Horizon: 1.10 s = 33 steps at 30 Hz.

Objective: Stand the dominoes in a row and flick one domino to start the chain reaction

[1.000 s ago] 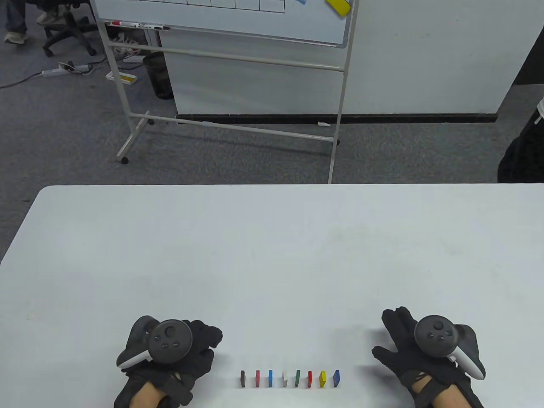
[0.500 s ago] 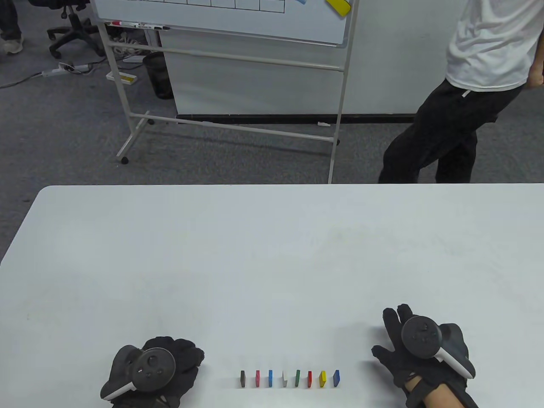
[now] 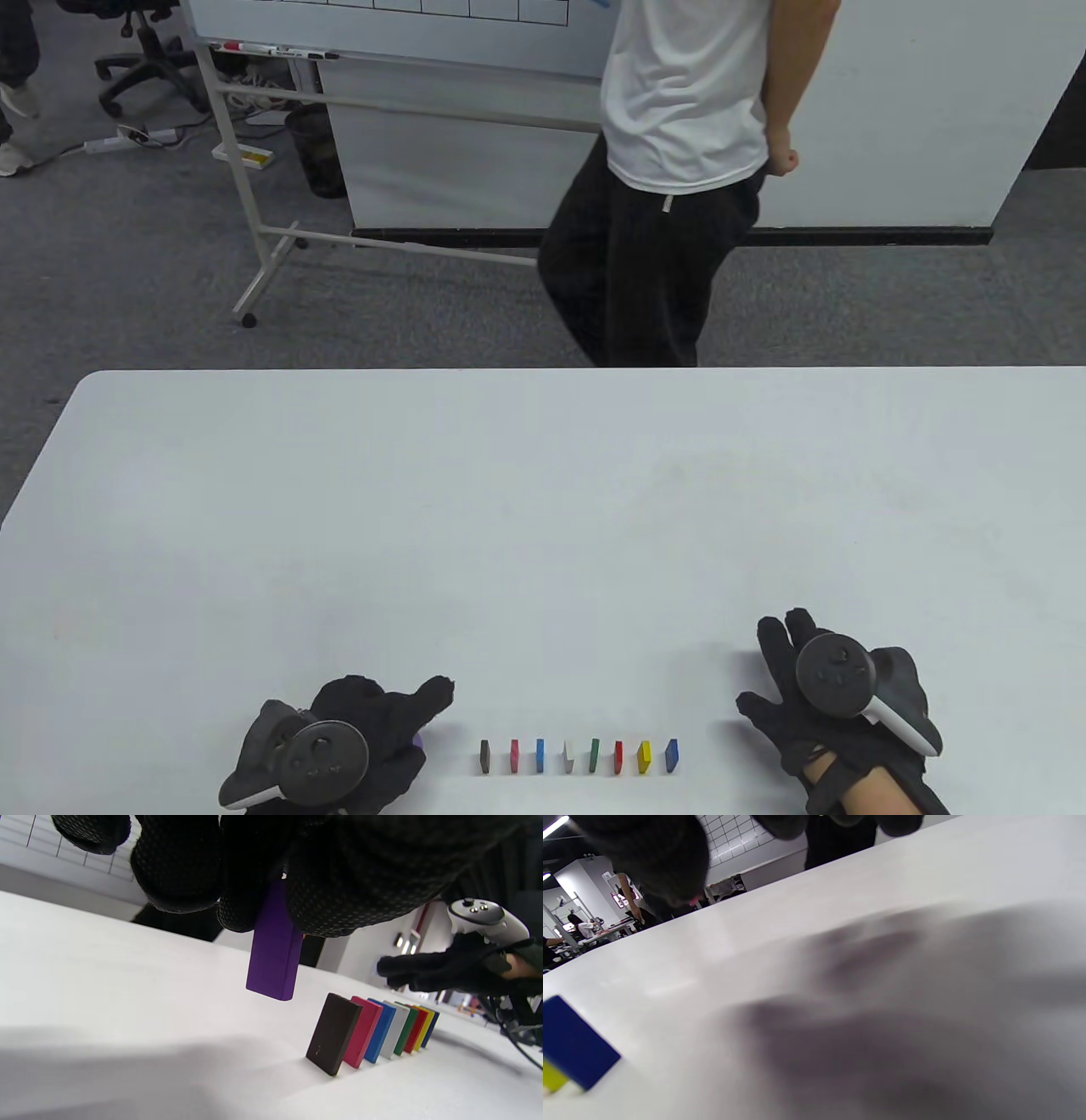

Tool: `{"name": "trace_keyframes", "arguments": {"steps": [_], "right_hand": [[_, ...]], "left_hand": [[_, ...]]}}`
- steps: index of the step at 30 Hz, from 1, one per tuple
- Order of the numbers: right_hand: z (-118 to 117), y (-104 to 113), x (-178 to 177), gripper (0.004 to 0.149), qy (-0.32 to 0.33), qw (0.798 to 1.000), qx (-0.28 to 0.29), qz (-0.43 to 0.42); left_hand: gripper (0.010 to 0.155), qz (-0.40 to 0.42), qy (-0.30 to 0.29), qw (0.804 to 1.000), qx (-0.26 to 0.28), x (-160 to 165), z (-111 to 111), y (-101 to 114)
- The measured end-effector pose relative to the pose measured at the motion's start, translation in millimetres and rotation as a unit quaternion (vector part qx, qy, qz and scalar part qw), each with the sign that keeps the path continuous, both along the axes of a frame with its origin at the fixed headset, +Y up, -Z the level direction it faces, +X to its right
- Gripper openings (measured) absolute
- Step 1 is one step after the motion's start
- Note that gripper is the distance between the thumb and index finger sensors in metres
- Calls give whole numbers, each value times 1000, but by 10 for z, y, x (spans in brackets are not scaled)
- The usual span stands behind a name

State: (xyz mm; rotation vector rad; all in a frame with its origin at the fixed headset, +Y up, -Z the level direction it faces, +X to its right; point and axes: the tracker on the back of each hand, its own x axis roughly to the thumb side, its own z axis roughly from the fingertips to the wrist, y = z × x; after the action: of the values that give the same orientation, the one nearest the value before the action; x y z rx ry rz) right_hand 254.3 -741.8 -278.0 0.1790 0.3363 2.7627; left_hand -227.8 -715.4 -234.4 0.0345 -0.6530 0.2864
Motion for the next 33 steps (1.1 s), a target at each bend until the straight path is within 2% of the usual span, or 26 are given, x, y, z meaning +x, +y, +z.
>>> {"name": "trace_keyframes", "arguments": {"steps": [16,25,33], "right_hand": [[55,-21,-114,89,19,1000,-10,-10],[59,-20,-88,89,18,1000,-14,-16],[64,-9,-68,89,16,1000,-14,-16]], "left_hand": [[77,-12,-35,999,-23,130,-11,-203],[78,-35,-34,999,13,286,-14,-267],[77,-50,-36,998,12,398,-28,-324]]}}
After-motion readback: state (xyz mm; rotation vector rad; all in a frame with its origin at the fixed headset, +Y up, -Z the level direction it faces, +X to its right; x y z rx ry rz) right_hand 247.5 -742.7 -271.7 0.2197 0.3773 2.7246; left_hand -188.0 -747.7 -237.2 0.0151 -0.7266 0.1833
